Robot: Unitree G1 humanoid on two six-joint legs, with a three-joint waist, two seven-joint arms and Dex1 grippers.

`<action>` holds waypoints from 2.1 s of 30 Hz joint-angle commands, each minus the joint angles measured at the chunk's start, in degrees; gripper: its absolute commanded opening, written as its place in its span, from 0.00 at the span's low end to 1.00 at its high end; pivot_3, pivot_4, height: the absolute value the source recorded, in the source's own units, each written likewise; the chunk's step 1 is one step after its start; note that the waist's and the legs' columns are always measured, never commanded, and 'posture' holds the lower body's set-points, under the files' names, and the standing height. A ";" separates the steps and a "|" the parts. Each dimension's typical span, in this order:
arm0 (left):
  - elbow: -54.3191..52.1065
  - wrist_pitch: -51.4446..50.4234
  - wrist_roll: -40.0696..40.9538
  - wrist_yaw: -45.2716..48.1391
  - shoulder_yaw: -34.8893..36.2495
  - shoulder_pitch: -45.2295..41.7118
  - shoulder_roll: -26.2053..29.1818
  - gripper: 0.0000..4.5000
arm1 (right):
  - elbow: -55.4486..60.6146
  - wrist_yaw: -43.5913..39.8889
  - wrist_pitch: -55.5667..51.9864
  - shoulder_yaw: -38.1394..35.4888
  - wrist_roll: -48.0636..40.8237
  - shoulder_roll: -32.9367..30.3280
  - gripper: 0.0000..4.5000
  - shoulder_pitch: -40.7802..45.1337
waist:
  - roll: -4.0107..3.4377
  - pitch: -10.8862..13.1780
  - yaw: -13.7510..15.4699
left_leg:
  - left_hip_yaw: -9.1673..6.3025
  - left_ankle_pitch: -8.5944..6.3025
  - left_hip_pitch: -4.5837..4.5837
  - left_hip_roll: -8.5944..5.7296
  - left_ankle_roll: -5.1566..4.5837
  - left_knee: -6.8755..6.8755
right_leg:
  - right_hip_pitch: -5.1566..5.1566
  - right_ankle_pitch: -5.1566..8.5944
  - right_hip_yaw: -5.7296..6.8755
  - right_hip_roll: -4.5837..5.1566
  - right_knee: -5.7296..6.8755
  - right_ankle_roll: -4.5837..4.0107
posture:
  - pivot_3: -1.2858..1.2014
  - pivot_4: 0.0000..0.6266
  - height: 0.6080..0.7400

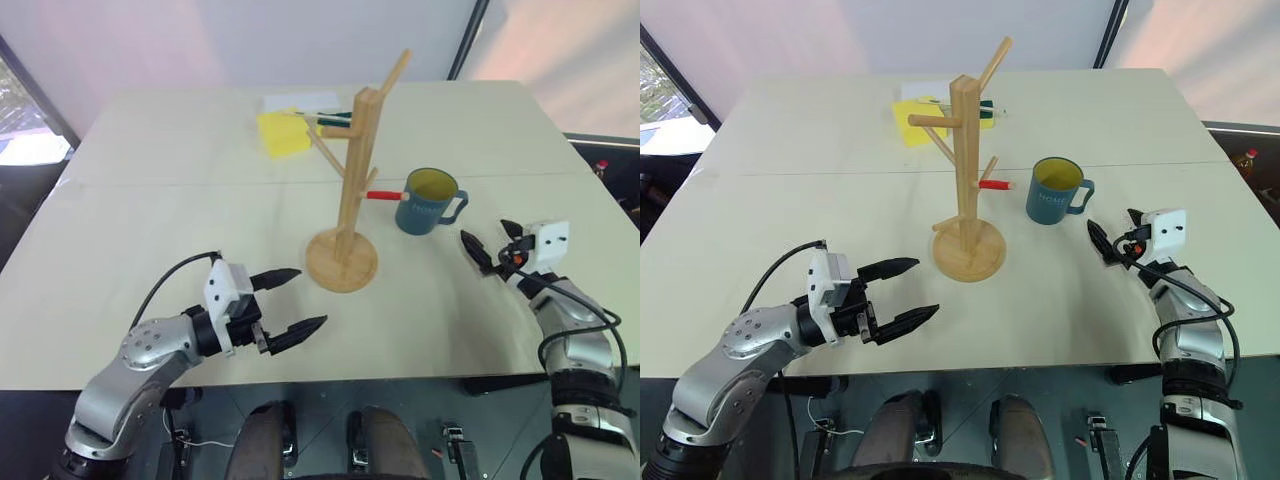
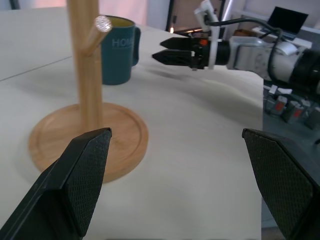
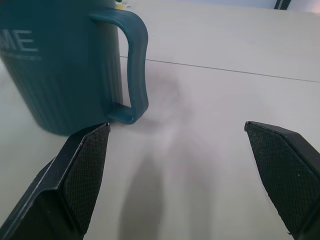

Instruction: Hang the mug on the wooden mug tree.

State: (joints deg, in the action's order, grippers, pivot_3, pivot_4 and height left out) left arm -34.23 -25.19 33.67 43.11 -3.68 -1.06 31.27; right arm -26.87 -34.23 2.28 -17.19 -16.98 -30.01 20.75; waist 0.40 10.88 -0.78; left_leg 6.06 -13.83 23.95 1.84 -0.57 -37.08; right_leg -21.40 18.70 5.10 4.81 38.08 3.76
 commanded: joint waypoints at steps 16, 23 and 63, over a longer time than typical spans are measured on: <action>-1.24 2.14 -2.15 -0.47 -0.19 0.17 -1.21 1.00 | -16.12 1.89 7.76 2.22 3.82 1.76 0.99 12.75 | 0.00 0.00 -0.14 | 0.00 0.08 -0.02 0.01 0.13 -0.05 | 0.03 0.00 0.00 -0.05 0.02 0.00 | 0.52 0.24 0.93; -1.05 2.49 -2.67 -0.43 -0.03 0.18 -1.14 1.00 | -21.24 0.81 9.82 2.48 4.00 2.56 0.70 16.23 | 0.00 0.00 -0.07 | -0.01 0.18 -0.02 0.02 0.27 -0.04 | 0.02 0.00 0.00 -0.07 0.04 0.00 | 0.52 0.24 0.93; 7.95 3.34 2.53 6.42 8.26 -9.40 2.72 1.00 | 43.91 -18.59 -5.36 9.95 1.64 -20.62 0.01 3.78 | -0.05 0.10 0.18 | -0.06 0.13 0.10 0.08 0.00 -0.02 | -0.07 -0.06 0.03 -0.06 -0.03 -0.10 | 0.52 0.24 0.93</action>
State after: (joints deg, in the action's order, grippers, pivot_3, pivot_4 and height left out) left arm -23.53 -21.63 34.82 49.81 3.26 -9.72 33.59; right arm 15.60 -52.42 -3.52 -6.70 -15.49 -49.79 22.82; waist 0.35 10.98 -0.61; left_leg 6.00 -13.71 24.06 1.92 -0.58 -37.10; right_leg -21.46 18.63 5.13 4.75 38.05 3.67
